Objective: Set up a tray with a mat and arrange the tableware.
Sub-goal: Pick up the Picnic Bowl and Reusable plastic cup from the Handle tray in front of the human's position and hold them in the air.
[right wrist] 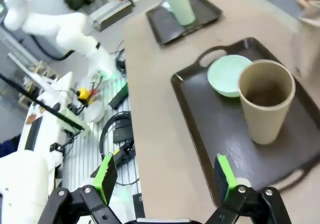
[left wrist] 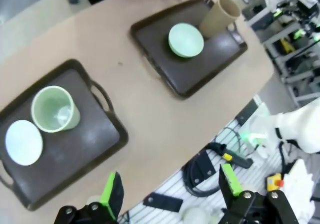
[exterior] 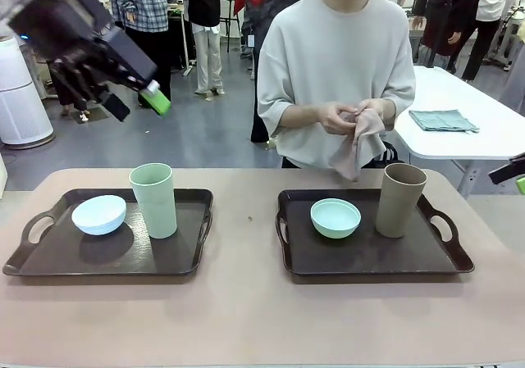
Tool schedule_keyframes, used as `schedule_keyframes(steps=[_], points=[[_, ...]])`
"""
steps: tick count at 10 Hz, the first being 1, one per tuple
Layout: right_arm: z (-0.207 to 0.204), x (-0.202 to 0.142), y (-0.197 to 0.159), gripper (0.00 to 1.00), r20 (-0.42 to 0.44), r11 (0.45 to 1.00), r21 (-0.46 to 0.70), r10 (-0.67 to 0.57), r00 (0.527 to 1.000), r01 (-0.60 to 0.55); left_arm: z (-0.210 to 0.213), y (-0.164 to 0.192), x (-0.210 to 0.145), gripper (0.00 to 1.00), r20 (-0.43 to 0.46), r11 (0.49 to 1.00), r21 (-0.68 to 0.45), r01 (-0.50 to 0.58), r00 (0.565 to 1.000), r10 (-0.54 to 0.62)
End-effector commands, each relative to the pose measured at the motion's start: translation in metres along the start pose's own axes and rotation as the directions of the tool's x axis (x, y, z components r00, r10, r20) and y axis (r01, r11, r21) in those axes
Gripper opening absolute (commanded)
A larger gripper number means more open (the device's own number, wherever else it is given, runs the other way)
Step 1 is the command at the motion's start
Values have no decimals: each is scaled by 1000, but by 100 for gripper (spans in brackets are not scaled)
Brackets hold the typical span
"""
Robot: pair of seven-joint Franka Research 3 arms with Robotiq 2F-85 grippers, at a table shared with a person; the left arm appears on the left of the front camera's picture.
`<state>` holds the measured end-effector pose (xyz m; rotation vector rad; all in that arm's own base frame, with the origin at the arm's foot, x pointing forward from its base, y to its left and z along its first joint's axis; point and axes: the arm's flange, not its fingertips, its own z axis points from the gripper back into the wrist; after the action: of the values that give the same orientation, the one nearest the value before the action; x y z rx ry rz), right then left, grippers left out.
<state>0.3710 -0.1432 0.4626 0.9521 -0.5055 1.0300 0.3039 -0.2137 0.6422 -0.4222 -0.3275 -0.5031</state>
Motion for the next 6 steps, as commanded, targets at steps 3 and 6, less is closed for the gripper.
schedule_keyframes(steps=[3,6], points=[[-17,12,-7,100,-14,996,40,76,997,-75,-59,-60,39,100,112,978,202,-53,993,30],[-17,18,-4,100,-29,997,46,64,998,-63,-47,-59,24,100,57,990,143,-6,998,-2]])
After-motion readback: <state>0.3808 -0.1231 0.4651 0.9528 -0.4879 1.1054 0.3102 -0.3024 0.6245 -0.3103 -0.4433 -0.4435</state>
